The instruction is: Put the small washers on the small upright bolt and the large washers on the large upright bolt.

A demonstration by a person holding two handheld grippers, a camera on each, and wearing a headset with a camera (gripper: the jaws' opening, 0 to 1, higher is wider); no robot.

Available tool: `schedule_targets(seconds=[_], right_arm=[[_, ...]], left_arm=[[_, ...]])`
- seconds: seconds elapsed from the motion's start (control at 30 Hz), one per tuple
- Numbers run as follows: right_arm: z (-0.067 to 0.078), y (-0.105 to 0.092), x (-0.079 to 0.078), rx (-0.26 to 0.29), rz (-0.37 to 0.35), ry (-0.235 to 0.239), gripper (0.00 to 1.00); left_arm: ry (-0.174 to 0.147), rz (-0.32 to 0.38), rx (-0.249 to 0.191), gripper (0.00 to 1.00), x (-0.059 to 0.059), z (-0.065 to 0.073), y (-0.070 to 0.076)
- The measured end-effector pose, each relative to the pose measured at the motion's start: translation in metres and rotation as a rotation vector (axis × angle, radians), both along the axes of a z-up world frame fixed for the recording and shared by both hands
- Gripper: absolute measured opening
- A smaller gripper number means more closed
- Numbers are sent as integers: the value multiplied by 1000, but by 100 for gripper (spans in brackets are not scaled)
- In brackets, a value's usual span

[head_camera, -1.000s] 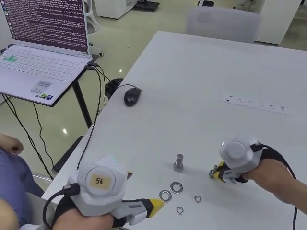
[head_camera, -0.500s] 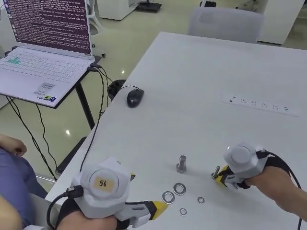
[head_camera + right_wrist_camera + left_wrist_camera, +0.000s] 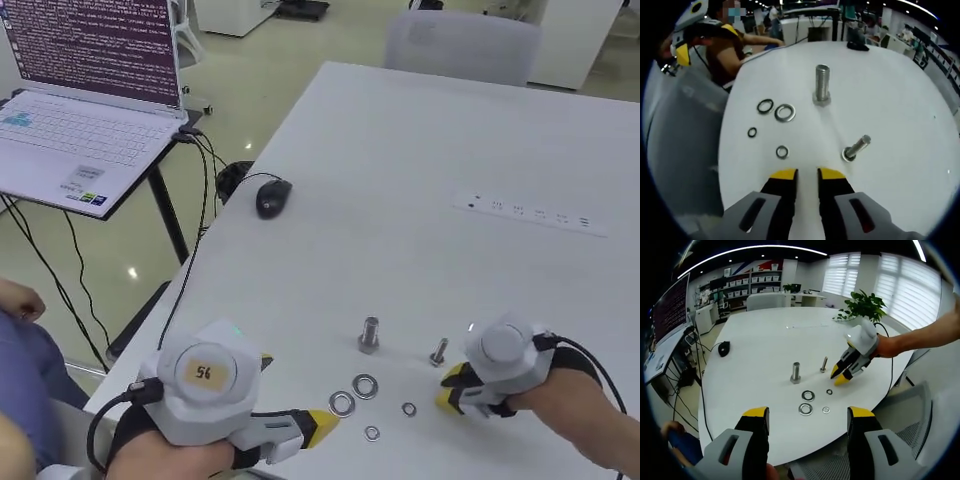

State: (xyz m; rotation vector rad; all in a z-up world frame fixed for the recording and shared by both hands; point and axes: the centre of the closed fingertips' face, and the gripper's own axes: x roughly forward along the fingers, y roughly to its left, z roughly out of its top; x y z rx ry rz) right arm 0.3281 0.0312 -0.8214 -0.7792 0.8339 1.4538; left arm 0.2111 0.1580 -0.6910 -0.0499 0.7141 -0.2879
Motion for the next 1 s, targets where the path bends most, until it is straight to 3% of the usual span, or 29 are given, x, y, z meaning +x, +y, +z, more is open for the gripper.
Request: schedule_targets(seconds=[0.1,0.43,0.83,1.0], right_arm=[[0,9,-13,10,49,11,18],[-2,24,-30,3,143,-5,18],[-4,23,-27,-47,223,-64,15],[-4,23,-27,-40,202,-67,14]], left_arm=[[-1,-4,4,63,0,1,-1],[-1,1,5,63,-2,1,1],[-4,0,8,63,-3,3,0],[-9,6,9,63,-2,4,2]])
